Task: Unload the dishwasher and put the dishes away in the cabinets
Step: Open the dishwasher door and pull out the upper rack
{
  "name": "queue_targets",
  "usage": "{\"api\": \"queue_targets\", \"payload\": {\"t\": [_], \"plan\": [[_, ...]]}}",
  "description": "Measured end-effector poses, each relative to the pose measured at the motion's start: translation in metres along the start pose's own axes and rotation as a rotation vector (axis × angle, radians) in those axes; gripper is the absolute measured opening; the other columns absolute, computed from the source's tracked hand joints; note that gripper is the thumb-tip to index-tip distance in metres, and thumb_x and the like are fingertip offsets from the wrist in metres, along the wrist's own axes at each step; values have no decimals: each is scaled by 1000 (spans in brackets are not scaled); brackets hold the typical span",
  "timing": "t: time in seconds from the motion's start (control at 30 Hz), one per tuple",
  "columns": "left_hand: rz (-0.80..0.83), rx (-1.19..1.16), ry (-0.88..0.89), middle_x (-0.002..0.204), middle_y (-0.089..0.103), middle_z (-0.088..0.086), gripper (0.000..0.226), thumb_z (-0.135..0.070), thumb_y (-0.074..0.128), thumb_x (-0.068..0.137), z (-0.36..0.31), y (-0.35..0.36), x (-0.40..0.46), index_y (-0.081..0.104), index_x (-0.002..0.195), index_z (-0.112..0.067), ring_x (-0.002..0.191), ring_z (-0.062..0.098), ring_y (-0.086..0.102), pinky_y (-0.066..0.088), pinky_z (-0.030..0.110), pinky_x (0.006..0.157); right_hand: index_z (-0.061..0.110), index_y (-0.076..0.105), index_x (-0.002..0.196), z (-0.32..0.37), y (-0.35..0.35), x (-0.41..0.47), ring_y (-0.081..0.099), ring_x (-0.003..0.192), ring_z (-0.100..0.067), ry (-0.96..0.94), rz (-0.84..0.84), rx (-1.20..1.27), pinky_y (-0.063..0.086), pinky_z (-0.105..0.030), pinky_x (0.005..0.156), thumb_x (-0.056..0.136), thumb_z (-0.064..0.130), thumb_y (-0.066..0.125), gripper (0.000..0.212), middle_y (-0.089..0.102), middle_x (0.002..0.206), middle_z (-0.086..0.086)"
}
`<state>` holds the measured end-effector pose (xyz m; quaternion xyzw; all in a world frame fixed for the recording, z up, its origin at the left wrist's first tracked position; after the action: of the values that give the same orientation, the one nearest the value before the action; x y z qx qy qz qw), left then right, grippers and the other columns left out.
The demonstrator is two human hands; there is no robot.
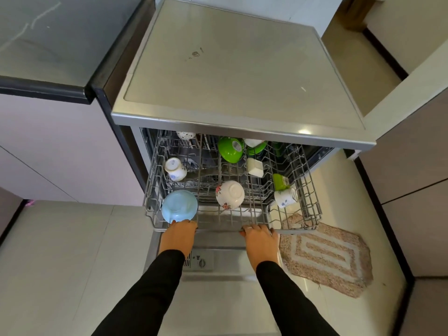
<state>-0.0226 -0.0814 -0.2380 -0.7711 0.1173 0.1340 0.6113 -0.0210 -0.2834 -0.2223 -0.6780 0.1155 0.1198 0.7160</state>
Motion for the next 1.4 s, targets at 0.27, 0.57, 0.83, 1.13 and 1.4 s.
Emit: {"api": "queue_targets", "payload": {"t": [0.27, 0.57, 0.83, 1.13, 1.4], "plan": [[5, -50, -14, 111, 66, 8, 27, -5, 39, 97, -3, 1, 2, 62, 111, -12, 103, 26, 61, 44, 33, 101, 25, 59, 125, -3, 2, 3, 45, 127, -21, 2, 28, -9, 28, -47, 110, 101, 24, 40, 30, 61, 126, 0], [43, -51, 24, 106, 68, 7, 26, -5, 42, 96, 3, 8, -15, 63, 109, -13, 95, 24, 64, 51, 29, 85, 24, 59, 124, -2, 1, -18, 47, 123, -21, -39, 7, -73, 31, -47, 104, 98, 12, 45, 32, 64, 120, 0], [85, -78, 43, 113, 65, 7, 33, -4, 40, 95, -4, 27, -56, 62, 118, -14, 94, 21, 58, 51, 28, 89, 22, 65, 116, -15, 19, -57, 55, 116, -24, -46, -23, -51, 36, -50, 101, 95, 12, 52, 26, 69, 112, -3], [84, -125, 24, 114, 67, 6, 32, -5, 41, 96, 3, 30, -64, 62, 119, -14, 102, 21, 64, 51, 26, 91, 25, 55, 128, -9, 19, -65, 46, 124, -22, -102, 71, -169, 32, -45, 105, 98, 13, 46, 34, 63, 123, -2], [141, -119, 5, 111, 68, 2, 35, -2, 42, 93, 6, 46, -81, 64, 116, -17, 100, 16, 63, 49, 21, 85, 25, 62, 122, -18, 37, -74, 54, 115, -24, -192, 133, -167, 38, -43, 99, 97, 22, 52, 27, 67, 115, -3]]}}
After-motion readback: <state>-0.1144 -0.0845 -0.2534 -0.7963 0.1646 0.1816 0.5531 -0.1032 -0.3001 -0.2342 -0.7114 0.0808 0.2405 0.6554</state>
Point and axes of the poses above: each hand's wrist, its own x-axis towards the middle knuckle, its own y-axis out of the palm, z = x × y, the point moved 7 cm from there along x, towards the middle knuckle
